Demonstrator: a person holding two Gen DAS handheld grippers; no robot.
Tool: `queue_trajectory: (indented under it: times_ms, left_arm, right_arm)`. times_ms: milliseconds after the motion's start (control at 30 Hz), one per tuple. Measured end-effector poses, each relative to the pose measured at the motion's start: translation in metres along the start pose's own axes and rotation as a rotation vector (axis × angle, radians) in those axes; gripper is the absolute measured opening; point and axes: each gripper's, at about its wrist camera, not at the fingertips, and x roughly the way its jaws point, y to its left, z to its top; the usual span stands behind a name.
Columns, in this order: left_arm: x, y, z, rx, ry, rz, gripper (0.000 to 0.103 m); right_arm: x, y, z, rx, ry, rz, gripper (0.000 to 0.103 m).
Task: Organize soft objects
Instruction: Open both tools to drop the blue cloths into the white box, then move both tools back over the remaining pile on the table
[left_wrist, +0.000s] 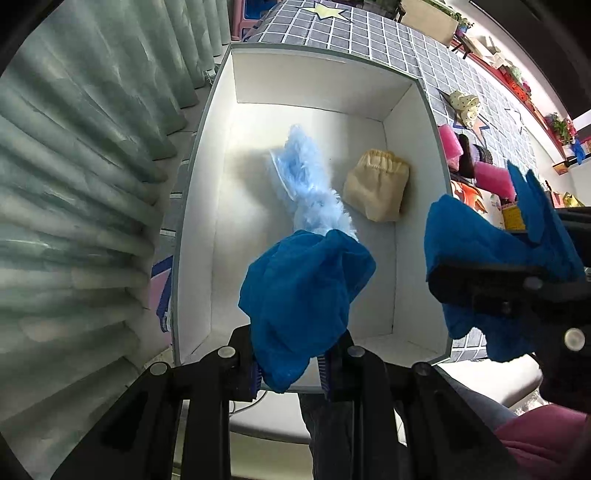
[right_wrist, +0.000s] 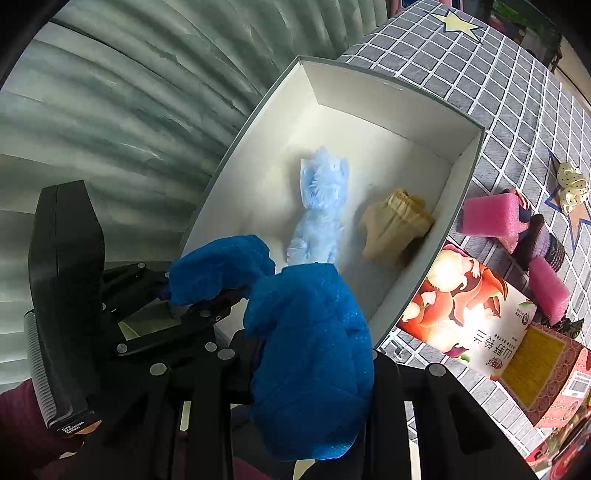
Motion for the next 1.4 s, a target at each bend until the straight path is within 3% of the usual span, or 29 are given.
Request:
queue_trajectory:
  times_ms: [167,267,400,433,500,633,700,833,900,1400]
  left_arm:
    - [0.001,0.000,-0.002,0.004,0.002,0.000,0.027]
    - [0.000,-0.001,-0.002,0.011,-0.010,-0.004,0.035]
    - [-0.003,-0.004,-0.002,0.029,-0.031,0.008,0.063]
    - [-0.004,-0.004,-0.002,0.031,-0.033,0.009,0.070]
    - [-0.005,-0.003,-0.002,0.029,-0.044,0.005,0.079]
    - [-0.007,0.001,-0.001,0.010,-0.065,-0.013,0.088]
    - [-0.006,0.003,0.000,0.003,-0.057,-0.004,0.090]
    - [-0.005,0.005,0.001,-0.023,-0.043,-0.037,0.090]
    - [-0.006,0.004,0.002,-0.027,-0.050,-0.040,0.090]
    - [-0.006,0.001,0.006,-0.016,-0.024,-0.021,0.091]
  right_arm:
    - [0.001,0.000,0.000,0.001,-0.001,0.003,0.031]
    - [0.001,0.001,0.000,0.002,-0.003,0.004,0.031]
    - [0.000,0.000,0.000,0.007,-0.003,0.013,0.033]
    - [0.001,0.000,0.000,0.010,-0.001,0.017,0.036]
    - [0.001,0.000,0.000,0.013,-0.001,0.019,0.065]
    - [-0.003,0.000,0.000,0.018,-0.014,0.010,0.071]
    - [-0.003,-0.003,0.000,0.026,-0.017,0.010,0.089]
    - [-0.007,-0.010,0.000,0.069,-0.019,-0.004,0.090]
    - [-0.009,-0.014,0.001,0.087,-0.021,-0.013,0.103]
    - [-0.016,-0.017,-0.002,0.094,-0.037,0.002,0.103]
